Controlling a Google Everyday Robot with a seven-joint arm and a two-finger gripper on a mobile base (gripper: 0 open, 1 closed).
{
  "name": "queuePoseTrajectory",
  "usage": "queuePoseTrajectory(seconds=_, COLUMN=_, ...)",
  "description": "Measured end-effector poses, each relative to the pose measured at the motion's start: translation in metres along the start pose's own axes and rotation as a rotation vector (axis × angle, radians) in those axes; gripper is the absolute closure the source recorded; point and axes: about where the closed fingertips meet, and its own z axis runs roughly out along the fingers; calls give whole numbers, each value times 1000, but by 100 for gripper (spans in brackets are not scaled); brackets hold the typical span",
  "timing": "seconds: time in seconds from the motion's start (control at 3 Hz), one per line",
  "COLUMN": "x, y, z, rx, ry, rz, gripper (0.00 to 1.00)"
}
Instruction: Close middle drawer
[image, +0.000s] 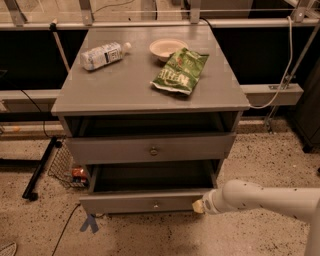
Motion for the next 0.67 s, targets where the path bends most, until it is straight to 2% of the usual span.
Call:
queuePoseTrajectory(seconds=0.33, x=0, y=0, z=0, rx=0, ry=0, rz=0, gripper=100)
queuePoseTrajectory(seconds=0.67, x=-14, y=-5, z=9, rx=17, ry=-9, rz=-21, gripper=100)
